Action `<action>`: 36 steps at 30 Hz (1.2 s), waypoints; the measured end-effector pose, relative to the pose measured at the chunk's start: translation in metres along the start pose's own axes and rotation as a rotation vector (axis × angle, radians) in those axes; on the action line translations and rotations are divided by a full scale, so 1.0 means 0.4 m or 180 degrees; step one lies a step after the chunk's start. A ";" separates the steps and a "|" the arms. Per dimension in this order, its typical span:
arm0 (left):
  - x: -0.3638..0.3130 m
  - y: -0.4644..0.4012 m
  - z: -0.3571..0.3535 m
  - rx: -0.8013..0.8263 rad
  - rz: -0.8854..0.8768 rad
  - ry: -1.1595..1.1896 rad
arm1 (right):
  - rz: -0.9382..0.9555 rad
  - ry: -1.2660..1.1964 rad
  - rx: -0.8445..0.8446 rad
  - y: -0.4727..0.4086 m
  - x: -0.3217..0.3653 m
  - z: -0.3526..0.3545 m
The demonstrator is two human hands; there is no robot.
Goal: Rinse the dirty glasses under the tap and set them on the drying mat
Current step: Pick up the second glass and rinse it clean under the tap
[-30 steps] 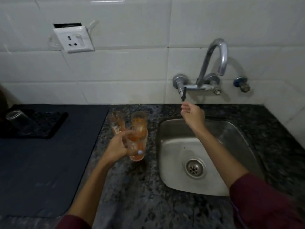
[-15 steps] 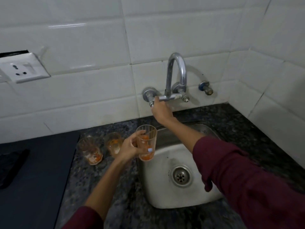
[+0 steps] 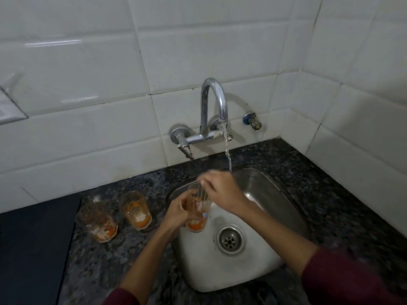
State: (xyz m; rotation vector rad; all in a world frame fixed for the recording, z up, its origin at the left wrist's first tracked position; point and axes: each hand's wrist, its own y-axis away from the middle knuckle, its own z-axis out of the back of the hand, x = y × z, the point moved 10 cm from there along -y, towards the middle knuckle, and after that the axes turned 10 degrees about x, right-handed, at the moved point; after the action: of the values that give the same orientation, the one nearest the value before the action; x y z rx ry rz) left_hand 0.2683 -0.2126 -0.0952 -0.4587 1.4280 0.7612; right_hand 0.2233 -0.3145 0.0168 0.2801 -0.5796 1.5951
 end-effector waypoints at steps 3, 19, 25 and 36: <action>-0.018 -0.036 -0.055 0.0224 -0.0134 -0.0031 | 0.0199 0.0288 0.0578 0.063 -0.019 -0.020; 0.072 -0.089 -0.046 -0.0707 0.0068 0.2390 | -0.0485 -0.1875 0.0961 0.043 -0.130 -0.055; 0.133 -0.115 -0.114 0.0317 0.1101 0.2564 | -0.0008 -0.0886 0.1382 0.046 -0.149 -0.083; 0.174 -0.111 -0.070 -0.0815 0.1187 0.2695 | 0.0977 0.0420 0.2146 0.085 -0.167 -0.202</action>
State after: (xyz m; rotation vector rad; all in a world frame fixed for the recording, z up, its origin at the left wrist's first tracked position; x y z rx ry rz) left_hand 0.2779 -0.2492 -0.1734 -0.7801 2.2557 1.1280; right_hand 0.2108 -0.3302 -0.0913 0.6009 0.0426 2.0603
